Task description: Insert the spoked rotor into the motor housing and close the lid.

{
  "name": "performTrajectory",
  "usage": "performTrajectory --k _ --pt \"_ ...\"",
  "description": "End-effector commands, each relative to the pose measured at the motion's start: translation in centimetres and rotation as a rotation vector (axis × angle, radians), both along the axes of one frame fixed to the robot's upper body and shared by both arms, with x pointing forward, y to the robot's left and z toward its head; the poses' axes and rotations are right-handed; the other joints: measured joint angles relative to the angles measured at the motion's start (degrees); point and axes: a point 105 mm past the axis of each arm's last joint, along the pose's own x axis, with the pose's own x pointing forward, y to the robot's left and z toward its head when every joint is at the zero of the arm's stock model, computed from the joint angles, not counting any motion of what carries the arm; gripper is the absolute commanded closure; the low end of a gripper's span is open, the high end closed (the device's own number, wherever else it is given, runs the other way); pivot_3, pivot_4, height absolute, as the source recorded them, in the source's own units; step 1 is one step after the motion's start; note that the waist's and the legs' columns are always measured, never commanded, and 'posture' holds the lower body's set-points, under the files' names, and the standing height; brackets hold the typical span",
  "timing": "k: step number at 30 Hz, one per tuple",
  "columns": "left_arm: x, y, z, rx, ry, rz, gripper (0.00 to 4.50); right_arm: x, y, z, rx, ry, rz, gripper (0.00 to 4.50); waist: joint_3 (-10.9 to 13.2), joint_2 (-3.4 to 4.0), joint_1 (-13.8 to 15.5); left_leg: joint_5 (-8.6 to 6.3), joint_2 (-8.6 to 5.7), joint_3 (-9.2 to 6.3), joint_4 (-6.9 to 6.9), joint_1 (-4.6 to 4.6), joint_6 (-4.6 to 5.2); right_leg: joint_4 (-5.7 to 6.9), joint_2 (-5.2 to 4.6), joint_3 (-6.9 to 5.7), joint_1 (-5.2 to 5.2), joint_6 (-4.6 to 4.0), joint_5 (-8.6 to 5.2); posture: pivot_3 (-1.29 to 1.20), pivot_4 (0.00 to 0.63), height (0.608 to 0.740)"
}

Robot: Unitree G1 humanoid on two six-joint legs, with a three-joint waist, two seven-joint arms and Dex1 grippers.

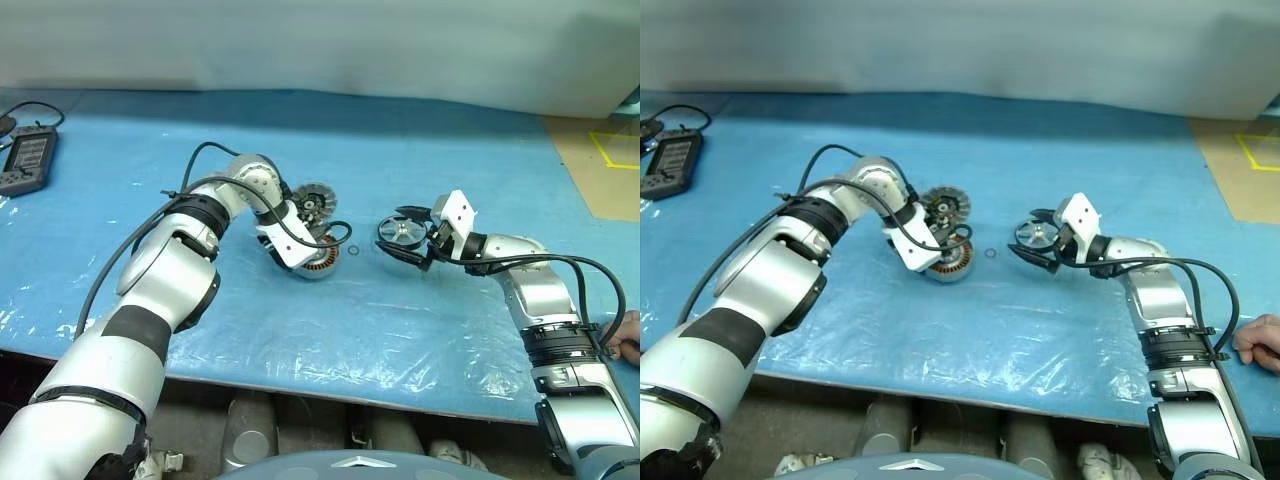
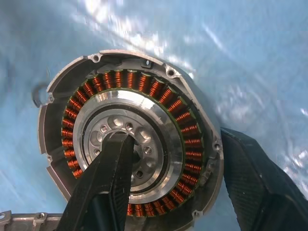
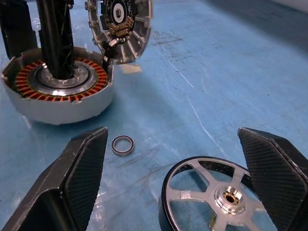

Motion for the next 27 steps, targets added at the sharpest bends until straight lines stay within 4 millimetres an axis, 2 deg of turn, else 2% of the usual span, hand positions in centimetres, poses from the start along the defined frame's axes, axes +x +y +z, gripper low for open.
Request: performTrajectory --k 1,16,27 --pt "-0.8 -1.6 1.8 -0.087 -0.024 -0.097 2.2 -0.1 0.3 1.5 0.028 -0.059 0.011 0.0 0.0 0.0 -0.01 0.0 0.0 0.0 0.0 0.0 0.0 0.0 0.0 0.0 -0.01 0.0 0.0 0.0 0.15 0.74" --pt "-3.3 -0.6 -0.4 -0.03 0.04 -0.165 2.2 -0.1 0.6 1.5 0.029 -0.058 0.021 0.0 0.05 0.04 -0.17 -0.03 0.05 0.05 0.0 0.0 0.05 0.04 0.02 0.03 -0.07 -0.03 -0.02 0.0 0.15 0.74" --pt "-3.3 -1.0 -0.6 -0.028 0.056 -0.157 2.2 -0.2 1.1 1.4 0.037 -0.053 0.034 0.0 0.05 0.04 -0.23 0.0 0.04 0.06 0.03 0.01 0.01 0.06 0.04 0.05 -0.07 -0.02 -0.01 0.0 0.15 0.74"
